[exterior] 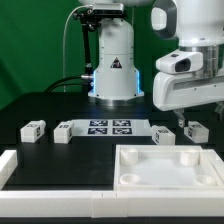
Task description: Assemble one leg
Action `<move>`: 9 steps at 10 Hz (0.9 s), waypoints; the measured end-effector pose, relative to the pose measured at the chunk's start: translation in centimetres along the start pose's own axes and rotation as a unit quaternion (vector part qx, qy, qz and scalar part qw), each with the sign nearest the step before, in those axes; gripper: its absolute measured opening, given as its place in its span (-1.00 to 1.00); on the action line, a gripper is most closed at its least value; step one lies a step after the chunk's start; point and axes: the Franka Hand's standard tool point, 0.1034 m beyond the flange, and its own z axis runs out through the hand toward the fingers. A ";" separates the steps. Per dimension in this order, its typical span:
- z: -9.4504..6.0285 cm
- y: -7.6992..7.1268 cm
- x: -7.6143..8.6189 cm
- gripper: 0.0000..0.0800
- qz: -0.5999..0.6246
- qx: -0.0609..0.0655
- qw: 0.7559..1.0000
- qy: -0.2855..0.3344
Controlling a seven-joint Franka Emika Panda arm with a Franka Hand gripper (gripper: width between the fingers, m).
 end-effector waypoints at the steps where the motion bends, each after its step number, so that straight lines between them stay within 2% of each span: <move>1: 0.0 -0.8 -0.1 0.62 -0.009 0.001 1.000 -0.002; 2: 0.1 -0.4 -0.3 0.62 -0.009 -0.001 1.000 -0.021; 4: 0.1 -0.4 -0.1 0.62 -0.008 0.000 1.000 -0.020; 5: 0.1 -0.2 -1.3 0.62 -0.008 -0.005 0.996 -0.090; 6: -0.1 -0.3 -0.5 0.62 -0.007 -0.005 0.993 -0.117; 8: 0.1 -0.6 -1.9 0.62 0.001 -0.008 0.974 -0.227; 9: 0.3 -0.8 -1.8 0.62 0.001 -0.006 0.964 -0.267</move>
Offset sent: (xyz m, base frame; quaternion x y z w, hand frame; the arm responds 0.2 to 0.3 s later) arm 0.0000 0.0000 0.0000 0.0000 0.0000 0.0000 1.0000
